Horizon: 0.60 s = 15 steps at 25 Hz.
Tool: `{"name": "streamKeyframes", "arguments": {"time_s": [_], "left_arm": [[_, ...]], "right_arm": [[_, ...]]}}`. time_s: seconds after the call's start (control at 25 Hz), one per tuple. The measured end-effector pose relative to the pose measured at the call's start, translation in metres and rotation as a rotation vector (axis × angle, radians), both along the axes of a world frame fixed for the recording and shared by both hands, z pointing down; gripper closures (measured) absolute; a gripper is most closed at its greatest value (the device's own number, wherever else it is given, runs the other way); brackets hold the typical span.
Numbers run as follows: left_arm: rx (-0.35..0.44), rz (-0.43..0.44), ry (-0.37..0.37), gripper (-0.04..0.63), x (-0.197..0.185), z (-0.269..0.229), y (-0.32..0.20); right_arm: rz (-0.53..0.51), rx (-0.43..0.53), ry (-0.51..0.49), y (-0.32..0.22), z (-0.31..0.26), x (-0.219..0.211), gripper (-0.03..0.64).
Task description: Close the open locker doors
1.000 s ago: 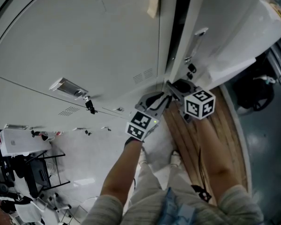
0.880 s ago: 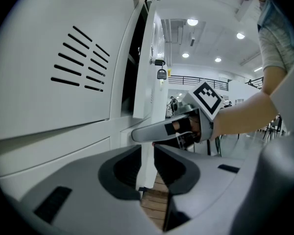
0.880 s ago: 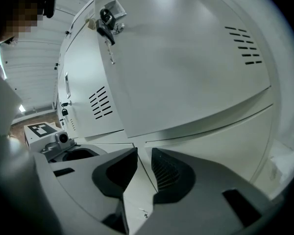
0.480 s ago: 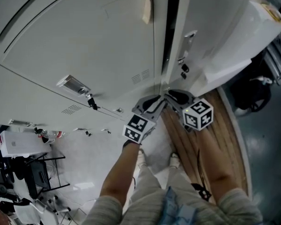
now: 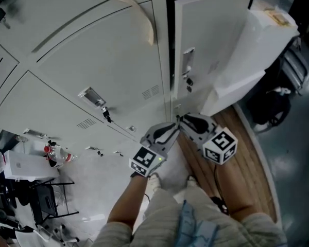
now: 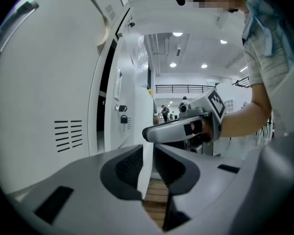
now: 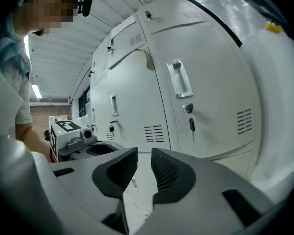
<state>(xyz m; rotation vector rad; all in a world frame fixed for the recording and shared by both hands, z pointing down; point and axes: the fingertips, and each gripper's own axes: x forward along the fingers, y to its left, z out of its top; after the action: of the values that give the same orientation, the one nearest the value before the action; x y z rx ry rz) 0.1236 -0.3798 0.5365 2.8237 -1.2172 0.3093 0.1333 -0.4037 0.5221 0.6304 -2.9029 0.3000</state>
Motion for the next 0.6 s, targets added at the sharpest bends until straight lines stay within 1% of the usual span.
{"name": "streamKeyframes", "arguments": {"time_s": [0.2, 0.36, 0.48, 0.56, 0.6], "left_arm": [[0.045, 0.011, 0.031, 0.528, 0.006, -0.046, 0.036], [0.11, 0.012, 0.079, 0.528, 0.005, -0.083, 0.059], [0.144, 0.012, 0.089, 0.528, 0.003, -0.103, 0.073], [0.171, 0.019, 0.088, 0.528, 0.002, -0.114, 0.08], [0.181, 0.02, 0.089, 0.528, 0.002, -0.118, 0.085]], "right_arm": [[-0.029, 0.091, -0.034, 0.039, -0.042, 0.011, 0.531], [-0.052, 0.163, -0.074, 0.064, -0.074, 0.015, 0.531], [-0.076, 0.201, -0.095, 0.081, -0.094, 0.017, 0.531], [-0.104, 0.206, -0.103, 0.094, -0.104, 0.016, 0.532], [-0.116, 0.204, -0.109, 0.1, -0.107, 0.016, 0.554]]}}
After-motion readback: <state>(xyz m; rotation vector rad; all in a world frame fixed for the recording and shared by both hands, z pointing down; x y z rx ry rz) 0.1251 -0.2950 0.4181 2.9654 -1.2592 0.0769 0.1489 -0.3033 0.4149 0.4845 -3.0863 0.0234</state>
